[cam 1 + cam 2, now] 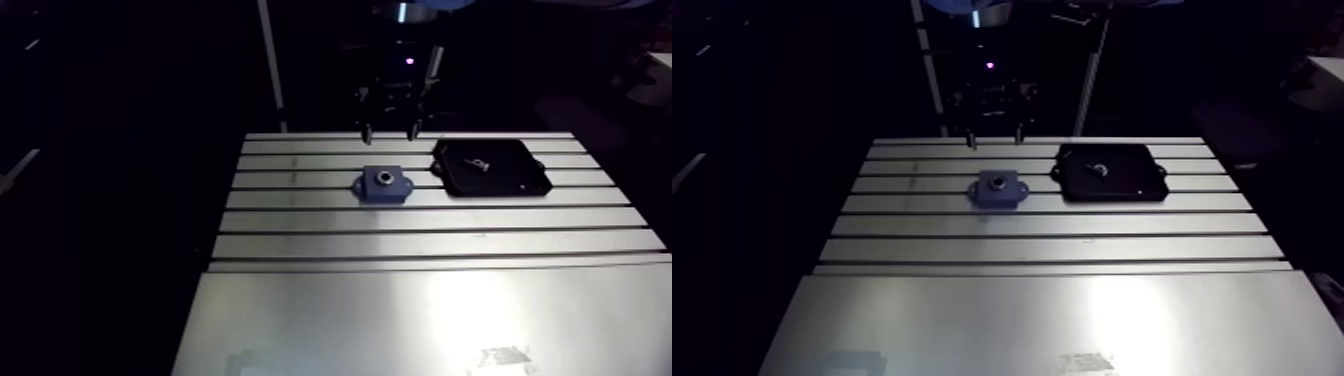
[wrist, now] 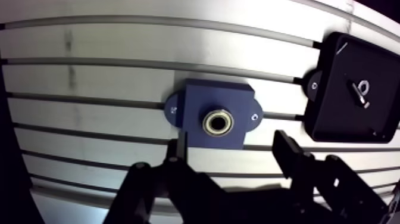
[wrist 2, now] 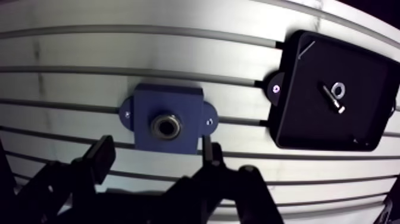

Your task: Pick up the bearing and press it into the housing until flush.

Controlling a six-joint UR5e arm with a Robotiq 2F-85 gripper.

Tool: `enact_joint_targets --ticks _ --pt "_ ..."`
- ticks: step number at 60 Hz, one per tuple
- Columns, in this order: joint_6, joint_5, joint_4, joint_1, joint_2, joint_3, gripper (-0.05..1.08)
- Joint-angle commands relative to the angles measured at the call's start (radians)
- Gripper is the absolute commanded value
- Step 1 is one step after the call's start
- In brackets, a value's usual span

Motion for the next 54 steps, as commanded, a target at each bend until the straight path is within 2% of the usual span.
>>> enact_joint_targets --ticks 1,36,54 --pt "0.084 0.004 0.033 0.007 -0.005 -0.009 1.08" --pt "0.072 -0.002 0.004 0.008 0.028 0.018 1.08" --pt "0.047 0.015 -0.040 -0.001 0.038 0.043 1.08"
